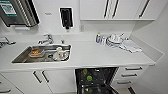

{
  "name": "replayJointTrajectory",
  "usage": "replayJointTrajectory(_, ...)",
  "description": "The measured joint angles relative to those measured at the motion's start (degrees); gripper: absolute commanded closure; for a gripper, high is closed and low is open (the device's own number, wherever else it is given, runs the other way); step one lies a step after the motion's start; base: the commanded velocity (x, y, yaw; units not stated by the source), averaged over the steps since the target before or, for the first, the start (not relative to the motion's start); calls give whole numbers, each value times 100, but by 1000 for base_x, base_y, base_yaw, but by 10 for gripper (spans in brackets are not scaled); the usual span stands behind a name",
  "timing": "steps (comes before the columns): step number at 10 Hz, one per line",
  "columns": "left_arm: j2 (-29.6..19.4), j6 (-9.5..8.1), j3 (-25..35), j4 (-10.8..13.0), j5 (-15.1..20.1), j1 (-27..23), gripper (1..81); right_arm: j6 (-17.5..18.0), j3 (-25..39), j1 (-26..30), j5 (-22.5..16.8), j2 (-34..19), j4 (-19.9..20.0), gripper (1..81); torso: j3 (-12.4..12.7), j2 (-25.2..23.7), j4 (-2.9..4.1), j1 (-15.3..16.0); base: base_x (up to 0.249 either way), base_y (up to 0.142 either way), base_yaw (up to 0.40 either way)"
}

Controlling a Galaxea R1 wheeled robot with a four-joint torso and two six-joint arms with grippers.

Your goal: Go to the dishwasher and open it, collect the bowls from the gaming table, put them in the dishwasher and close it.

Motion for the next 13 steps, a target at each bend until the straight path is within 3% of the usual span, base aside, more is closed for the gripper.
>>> replayJointTrajectory(4,2,-2,-88,-2,22,23,10,16,-684,-17,39,151,1175,10,5,-859,0,533,0,0,0)
replayJointTrajectory(7,22,-5,-90,-2,35,37,10,18,-664,116,63,160,1944,10,7,-1252,0,787,0,0,0)
replayJointTrajectory(9,17,-2,-95,-2,52,52,10,18,-333,267,312,129,2410,10,9,-1303,0,818,0,0,0)
replayJointTrajectory(13,-61,-5,-95,-2,72,94,10,16,667,746,858,101,2771,10,11,-1303,0,820,0,0,0)
